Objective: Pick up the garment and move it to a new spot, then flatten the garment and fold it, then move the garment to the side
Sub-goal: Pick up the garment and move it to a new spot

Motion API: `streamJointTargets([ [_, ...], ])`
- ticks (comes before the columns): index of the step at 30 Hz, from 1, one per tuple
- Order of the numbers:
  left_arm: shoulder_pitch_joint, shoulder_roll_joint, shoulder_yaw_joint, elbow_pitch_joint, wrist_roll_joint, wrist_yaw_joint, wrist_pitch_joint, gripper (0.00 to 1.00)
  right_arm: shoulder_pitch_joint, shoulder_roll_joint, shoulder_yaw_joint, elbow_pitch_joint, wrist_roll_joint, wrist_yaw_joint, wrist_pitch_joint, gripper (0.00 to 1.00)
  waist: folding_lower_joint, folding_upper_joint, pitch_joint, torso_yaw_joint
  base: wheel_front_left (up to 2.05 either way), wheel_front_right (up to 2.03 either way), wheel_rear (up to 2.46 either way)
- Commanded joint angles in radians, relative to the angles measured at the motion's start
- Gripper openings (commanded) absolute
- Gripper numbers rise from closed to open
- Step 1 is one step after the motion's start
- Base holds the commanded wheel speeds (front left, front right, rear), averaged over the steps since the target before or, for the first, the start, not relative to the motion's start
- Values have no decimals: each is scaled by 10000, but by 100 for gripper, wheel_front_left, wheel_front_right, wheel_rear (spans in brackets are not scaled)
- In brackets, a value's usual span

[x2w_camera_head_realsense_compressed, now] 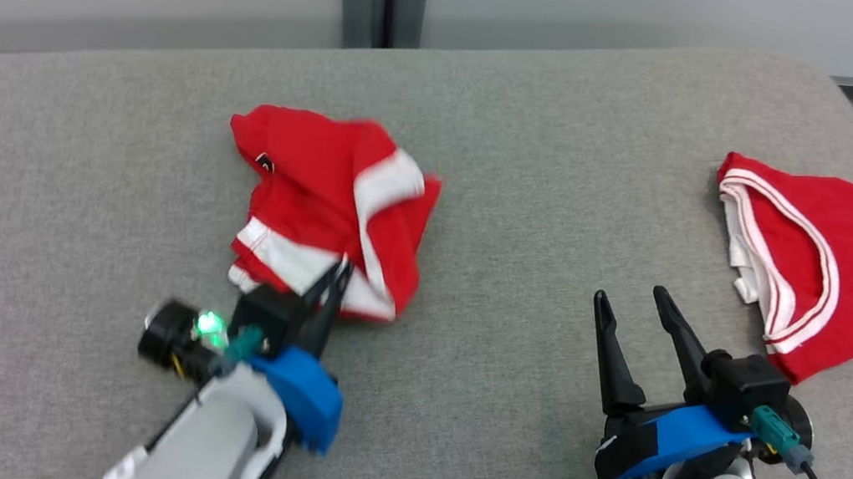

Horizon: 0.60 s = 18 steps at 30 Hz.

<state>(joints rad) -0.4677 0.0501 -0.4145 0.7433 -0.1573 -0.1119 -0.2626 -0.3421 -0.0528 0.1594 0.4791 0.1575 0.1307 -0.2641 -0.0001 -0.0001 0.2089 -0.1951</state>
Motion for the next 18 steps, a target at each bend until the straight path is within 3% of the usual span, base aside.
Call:
streamJointTargets([
  [1, 308, 14, -112, 65, -304, 197, -26, 93, 118, 21, 3, 36, 25, 1, 2, 100, 1, 1, -162, -79, 0, 0, 0],
  [2, 535, 22, -178, 76, -580, 329, -24, 100, 175, 22, 32, 42, 78, 1, 2, 100, 1, 1, -206, -64, 0, 0, 0],
  [4, 784, 18, -257, 138, -818, 437, -24, 100, 221, 23, 68, 45, 126, 1, 2, 100, 1, 1, -269, -18, 0, 0, 0],
  [10, 2005, 1, 570, -626, -1779, 1338, -25, 100, 320, 17, 406, 69, 338, 1, 2, 100, 1, 1, -551, 419, 0, 0, 0],
  [18, 2981, 1, 1983, -2570, -1456, 1622, -25, 100, 193, 8, 714, 322, 294, 0, 1, 100, 1, 1, -551, 1560, 0, 0, 0],
])
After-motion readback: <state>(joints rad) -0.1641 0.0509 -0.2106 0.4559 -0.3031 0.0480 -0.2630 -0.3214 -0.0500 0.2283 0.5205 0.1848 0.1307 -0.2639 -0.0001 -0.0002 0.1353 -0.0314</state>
